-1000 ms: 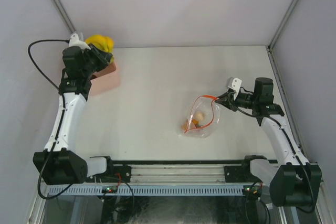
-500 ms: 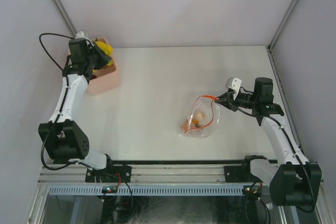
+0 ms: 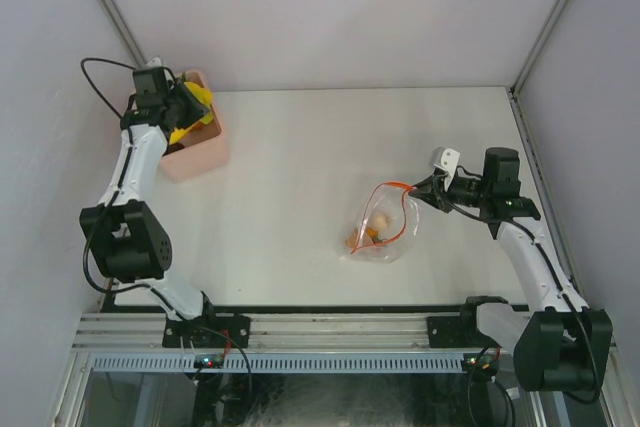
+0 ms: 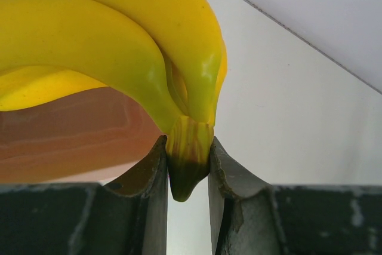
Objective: Open the zip-top bag and remove the fake food
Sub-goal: Place the fake fruit in the bin.
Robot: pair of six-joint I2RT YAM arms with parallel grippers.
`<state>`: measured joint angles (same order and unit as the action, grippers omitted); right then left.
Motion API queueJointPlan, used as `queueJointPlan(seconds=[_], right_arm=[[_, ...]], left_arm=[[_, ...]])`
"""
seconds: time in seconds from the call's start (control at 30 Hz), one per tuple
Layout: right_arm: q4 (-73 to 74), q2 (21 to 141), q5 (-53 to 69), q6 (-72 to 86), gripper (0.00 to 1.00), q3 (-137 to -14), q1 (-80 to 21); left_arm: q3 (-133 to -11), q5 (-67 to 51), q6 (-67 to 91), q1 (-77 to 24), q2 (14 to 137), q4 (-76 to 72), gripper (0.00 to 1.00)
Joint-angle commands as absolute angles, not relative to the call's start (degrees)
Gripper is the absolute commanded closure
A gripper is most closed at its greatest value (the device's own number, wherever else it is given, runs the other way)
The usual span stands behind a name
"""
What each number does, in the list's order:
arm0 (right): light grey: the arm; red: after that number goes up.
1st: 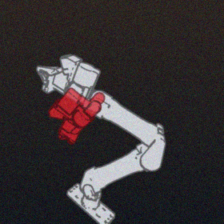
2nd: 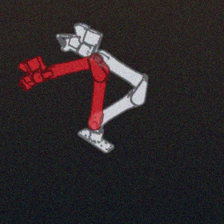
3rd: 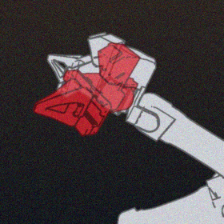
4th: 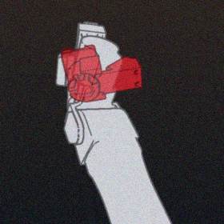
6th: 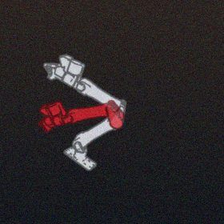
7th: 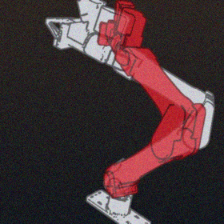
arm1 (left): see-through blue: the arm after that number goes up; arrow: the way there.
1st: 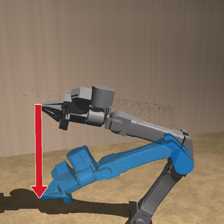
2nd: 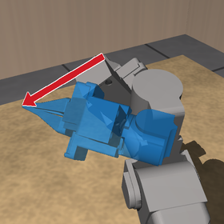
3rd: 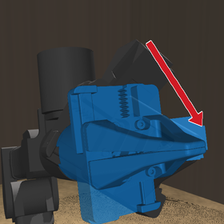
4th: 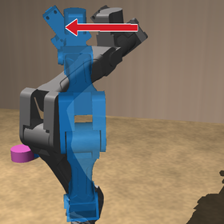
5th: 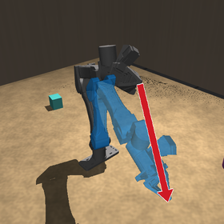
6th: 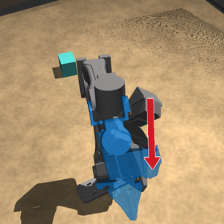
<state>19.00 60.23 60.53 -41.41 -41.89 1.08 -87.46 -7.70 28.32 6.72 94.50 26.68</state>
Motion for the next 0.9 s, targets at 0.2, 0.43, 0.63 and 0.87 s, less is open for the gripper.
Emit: queueJointPlan(seconds=[0.2, 0.43, 0.63, 0.87], right_arm=[[17.88, 60.44, 61.6, -42.08, 1.0, -41.73, 0.94], [18.02, 60.39, 61.57, -42.36, 1.0, -41.72, 0.96], [18.01, 60.38, 61.47, -42.37, 1.0, -41.7, 0.9], [18.1, 60.38, 61.52, -42.45, 1.0, -41.68, 0.97]], left_arm=[[-92.48, -9.21, 29.85, 8.42, 97.54, 24.96, 1.0], [-92.7, -9.69, 30.84, 9.11, 99.67, 24.89, 0.99], [-93.63, -11.02, 31.49, 9.57, 101.34, 24.86, 0.99], [-94.28, -10.89, 32.31, 9.93, 102.71, 25.04, 0.88]])
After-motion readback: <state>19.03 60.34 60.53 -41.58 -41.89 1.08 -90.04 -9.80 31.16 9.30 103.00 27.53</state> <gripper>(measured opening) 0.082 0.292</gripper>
